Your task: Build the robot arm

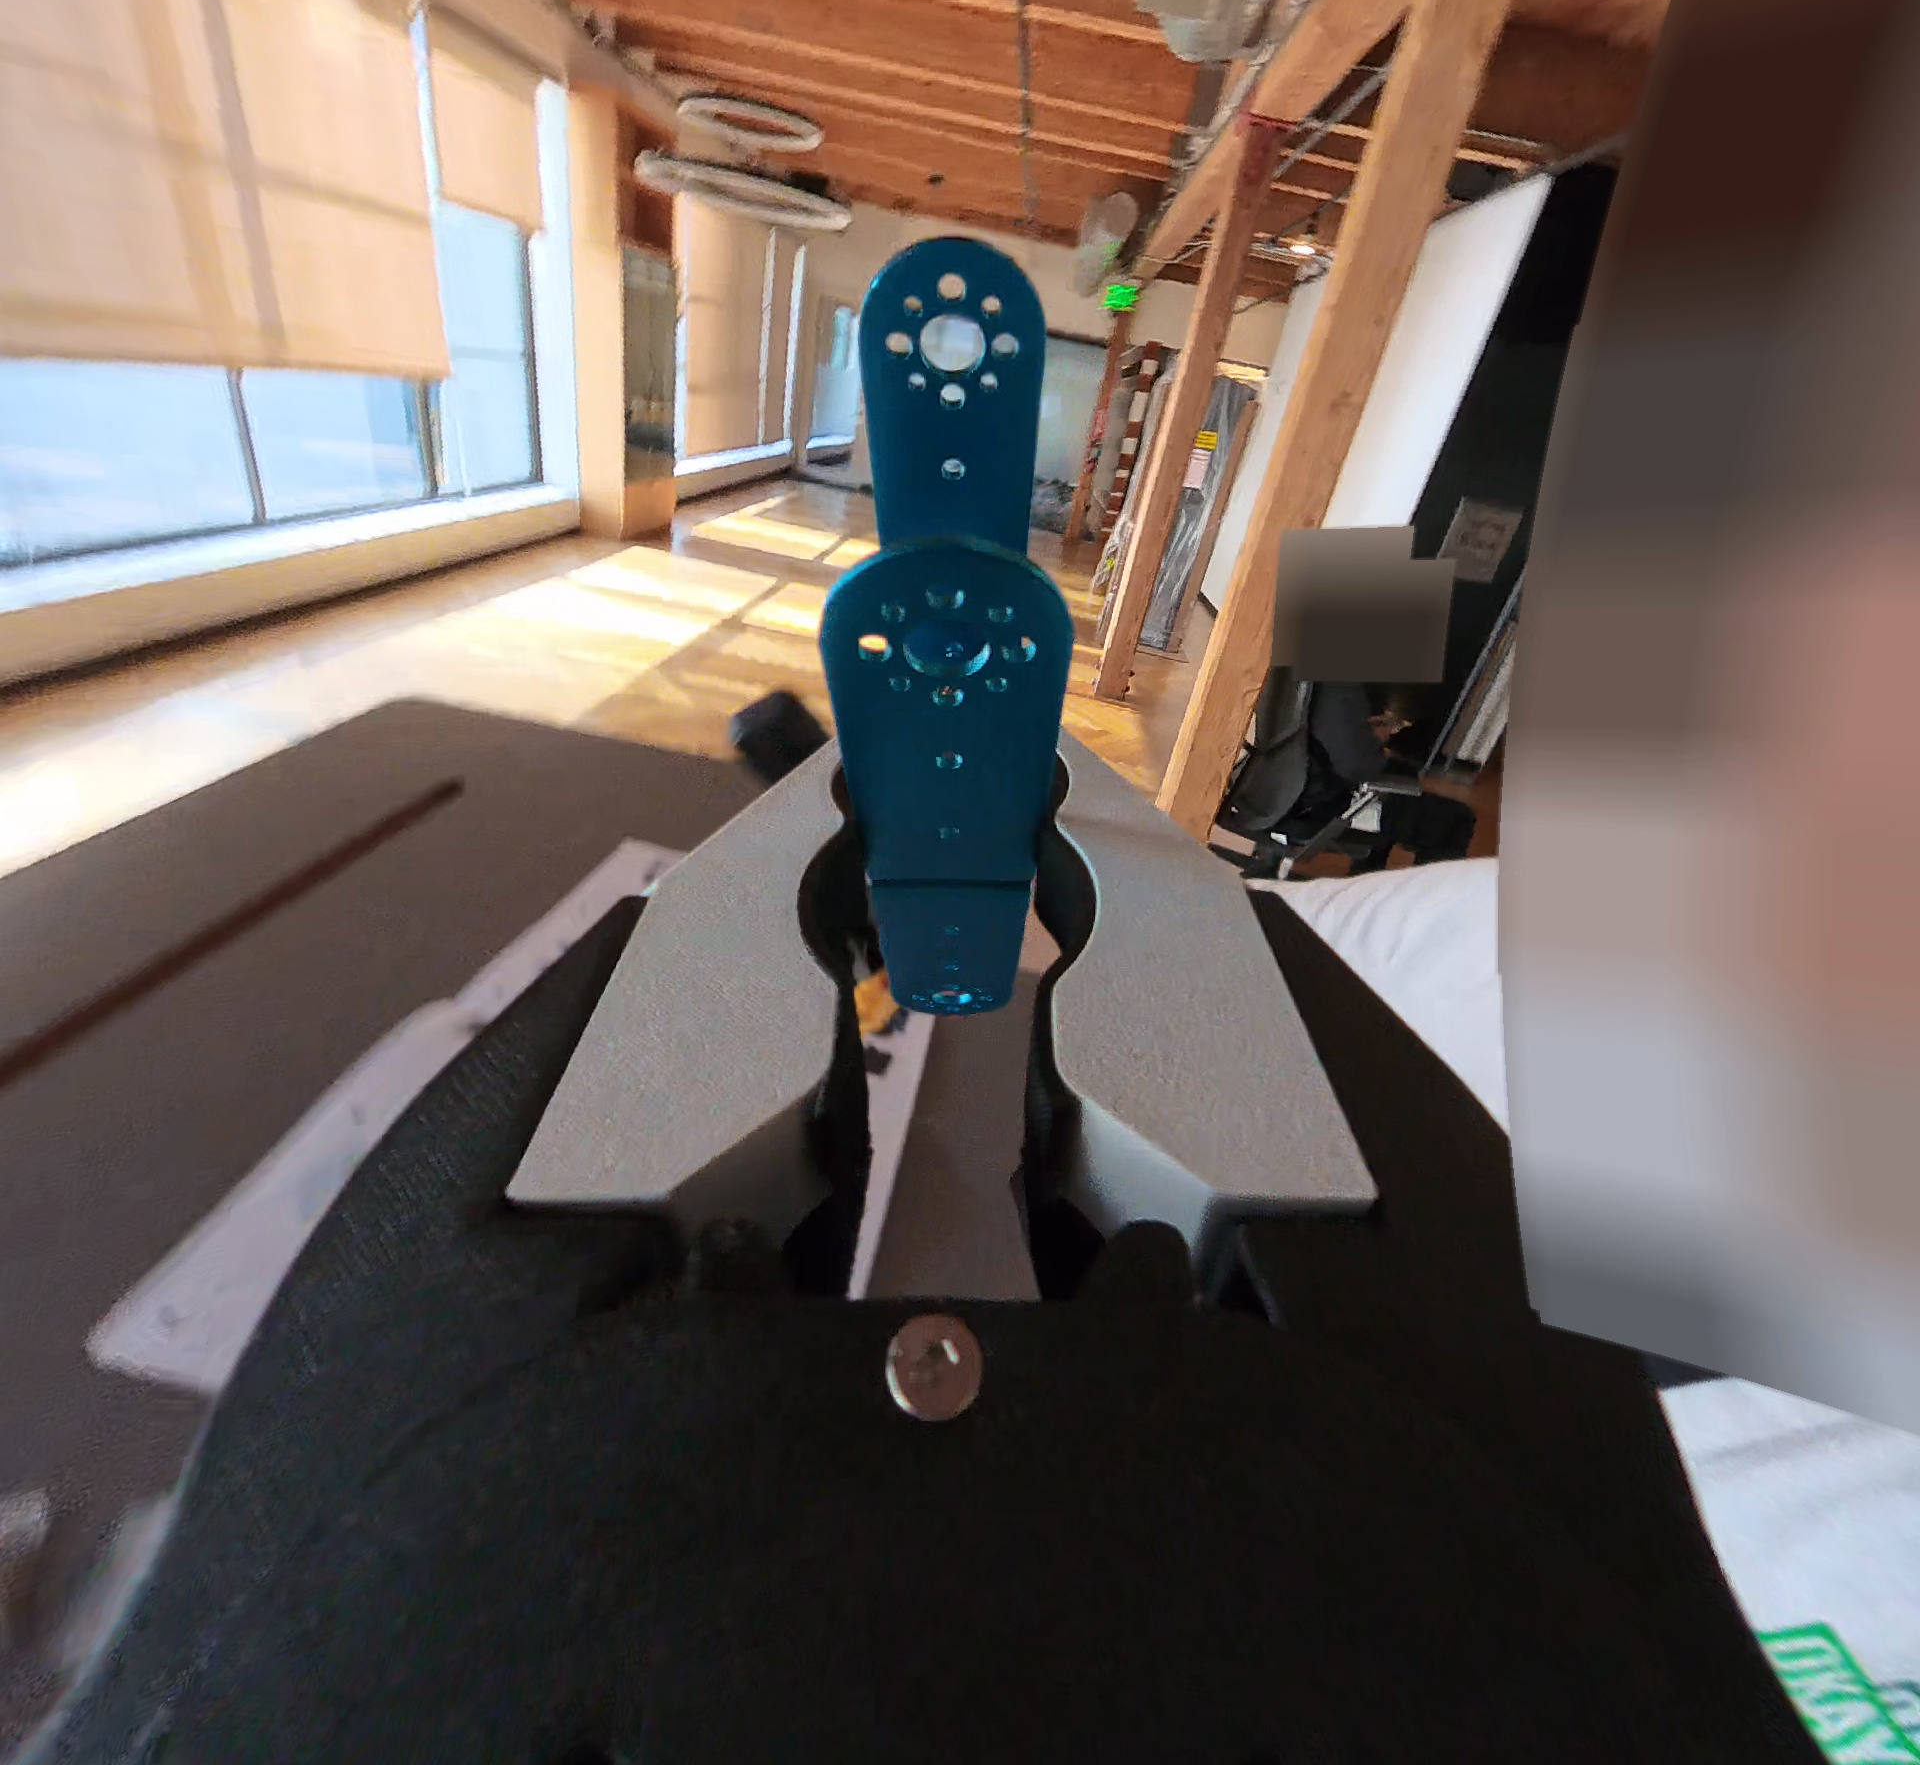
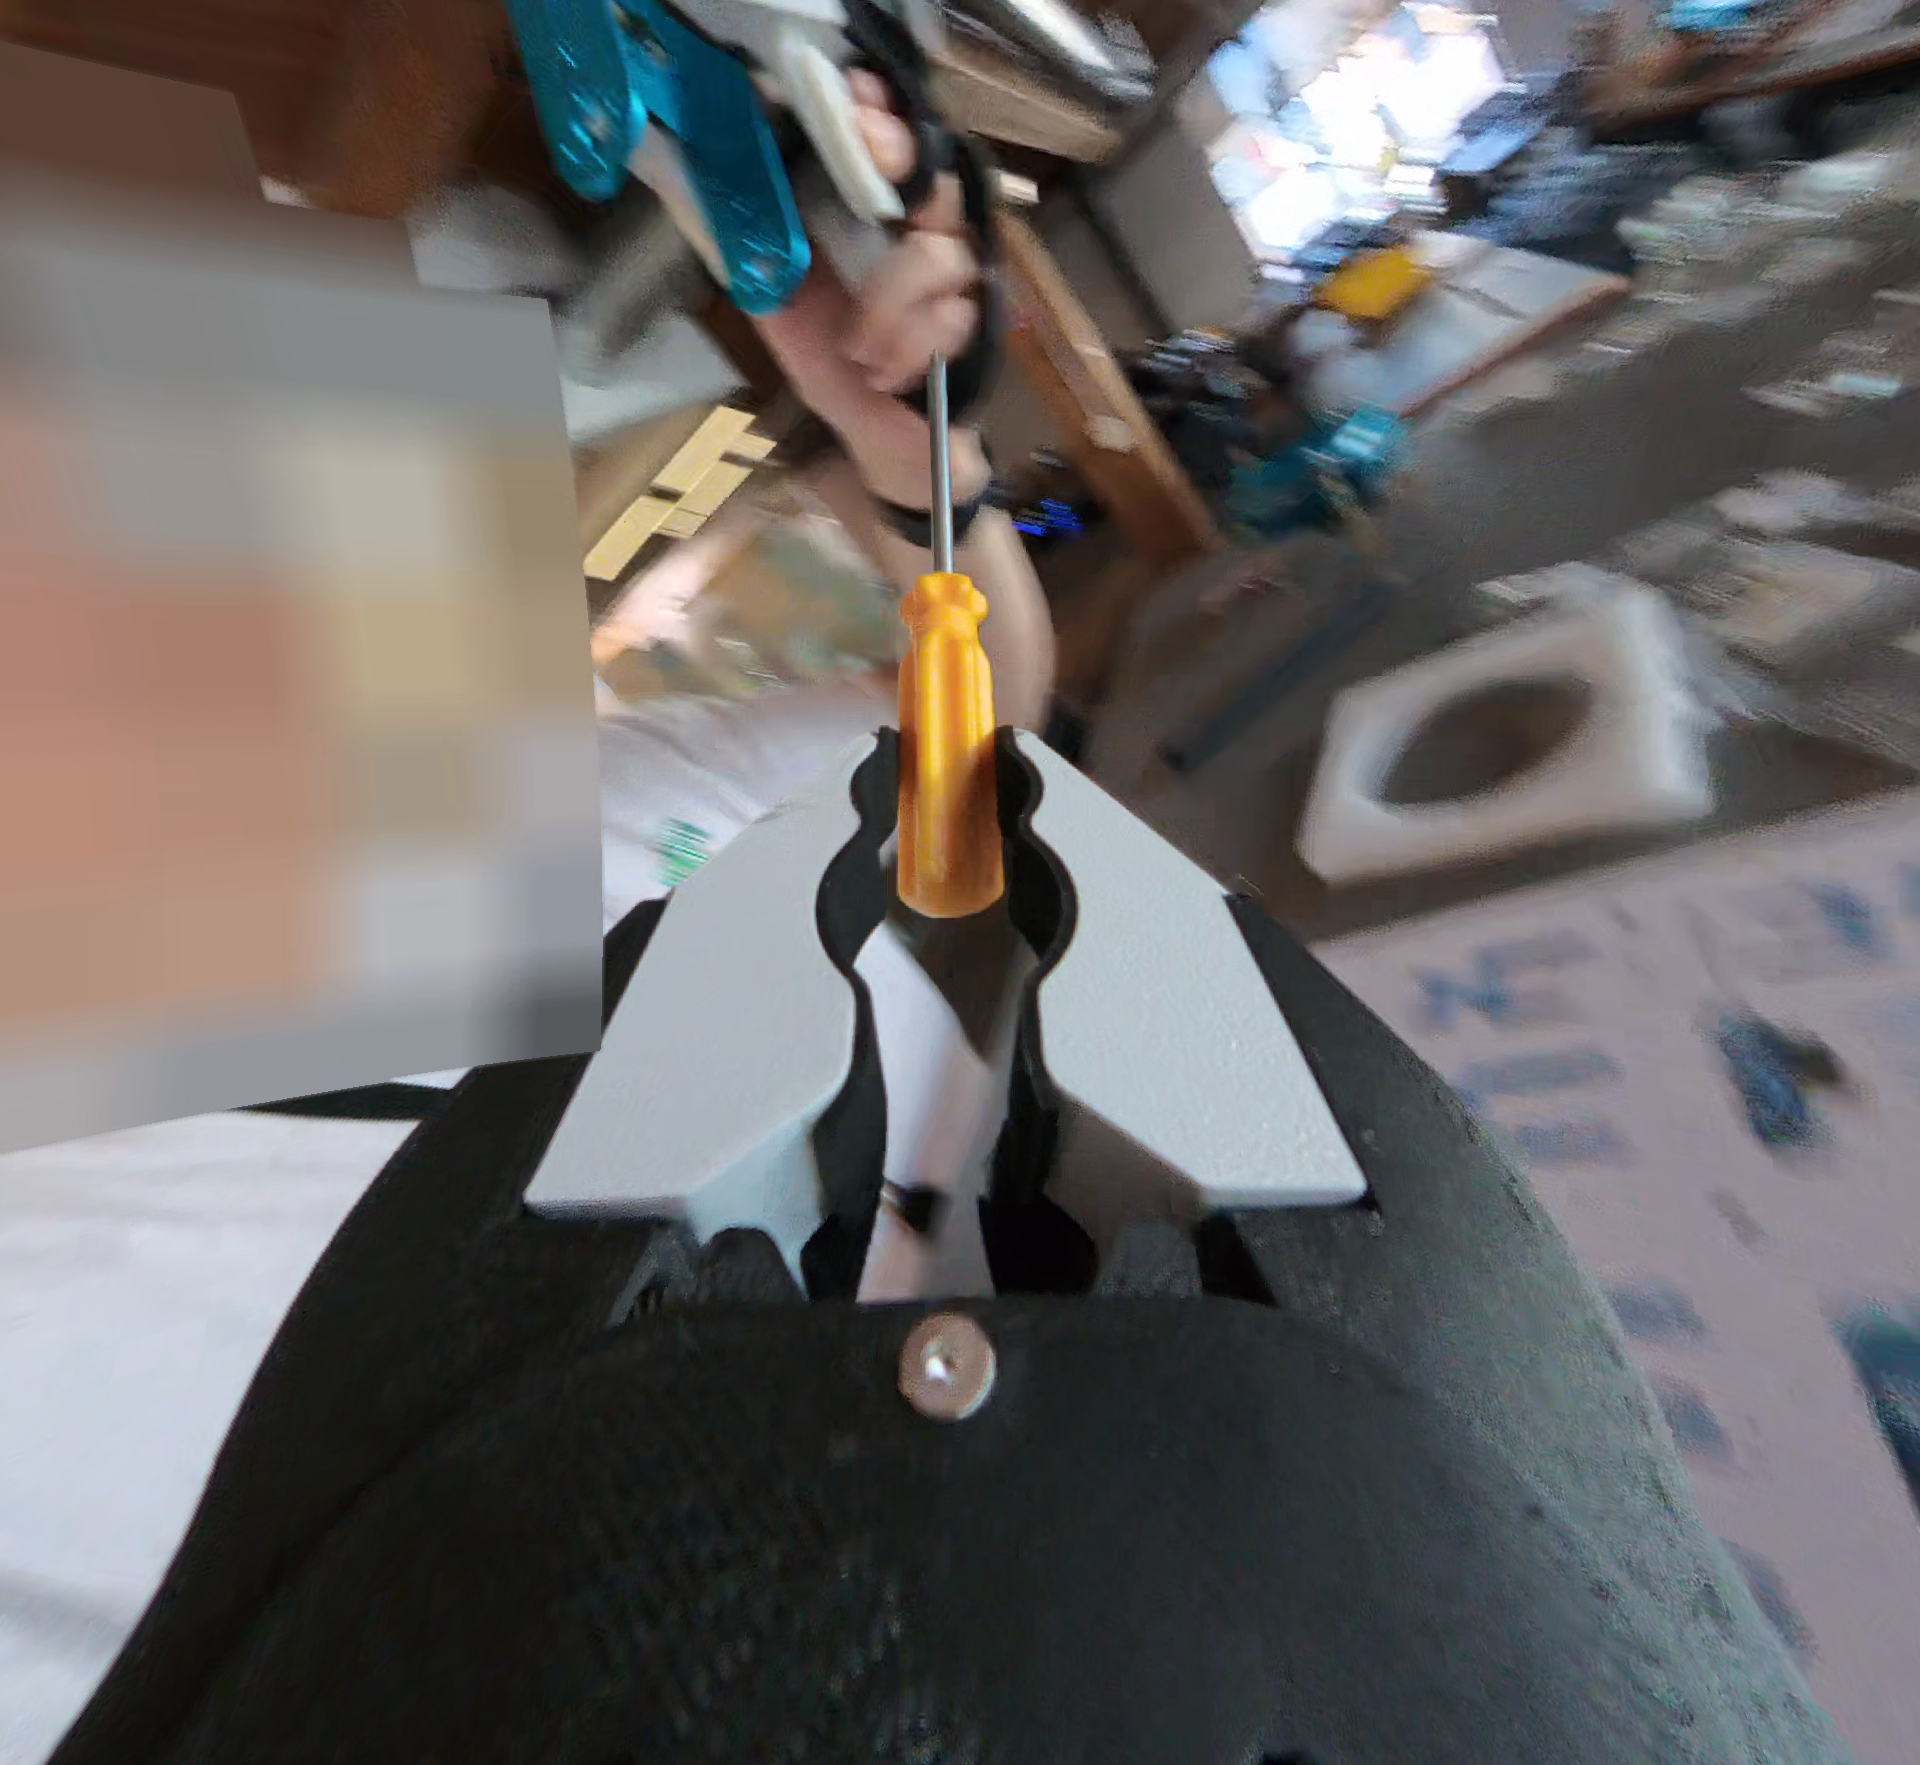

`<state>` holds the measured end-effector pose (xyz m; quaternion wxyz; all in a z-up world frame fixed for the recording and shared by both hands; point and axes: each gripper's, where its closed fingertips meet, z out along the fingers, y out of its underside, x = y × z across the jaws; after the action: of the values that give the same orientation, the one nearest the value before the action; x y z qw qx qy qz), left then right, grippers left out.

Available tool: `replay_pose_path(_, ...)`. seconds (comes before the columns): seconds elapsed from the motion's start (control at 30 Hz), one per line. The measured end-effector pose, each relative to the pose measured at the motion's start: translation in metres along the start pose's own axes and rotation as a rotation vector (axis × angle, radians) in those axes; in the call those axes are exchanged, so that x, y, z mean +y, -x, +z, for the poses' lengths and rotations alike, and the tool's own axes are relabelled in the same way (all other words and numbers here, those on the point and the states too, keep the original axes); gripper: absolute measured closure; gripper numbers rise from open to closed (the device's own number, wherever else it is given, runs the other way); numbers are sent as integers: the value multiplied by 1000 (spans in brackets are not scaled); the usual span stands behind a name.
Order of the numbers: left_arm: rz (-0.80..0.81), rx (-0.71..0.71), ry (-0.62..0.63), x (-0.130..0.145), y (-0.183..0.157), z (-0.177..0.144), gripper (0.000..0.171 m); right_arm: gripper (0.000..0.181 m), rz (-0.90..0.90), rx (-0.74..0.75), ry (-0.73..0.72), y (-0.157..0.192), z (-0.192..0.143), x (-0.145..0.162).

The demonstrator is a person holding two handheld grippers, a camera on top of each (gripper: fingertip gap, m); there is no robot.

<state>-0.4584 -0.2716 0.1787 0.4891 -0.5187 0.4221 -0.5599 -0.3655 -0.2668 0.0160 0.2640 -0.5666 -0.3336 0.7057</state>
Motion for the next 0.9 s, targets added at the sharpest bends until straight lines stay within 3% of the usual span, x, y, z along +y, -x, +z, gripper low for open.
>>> replay_pose_path(0.1,-173,-97,31,51,3,-8,145,164,-167,306,97,-19,-44,40)
replay_pose_path(0.2,-285,-198,10,108,-1,-17,145,164,-283,473,200,-20,-72,73)
replay_pose_path(0.4,-355,-396,-156,195,-5,-22,145,163,-306,532,455,-34,-82,138)
replay_pose_path(0.5,-334,-489,-136,228,-8,-20,145,163,-320,463,534,-32,-69,159)
replay_pose_path(0.7,-198,-611,82,263,-15,-10,145,163,-344,479,637,-48,-67,169)
replay_pose_path(0.77,-172,-623,81,265,-17,-4,145,160,-350,456,603,-47,-65,162)
replay_pose_path(0.9,-205,-568,41,266,-27,13,145,135,-498,478,449,-40,-65,133)
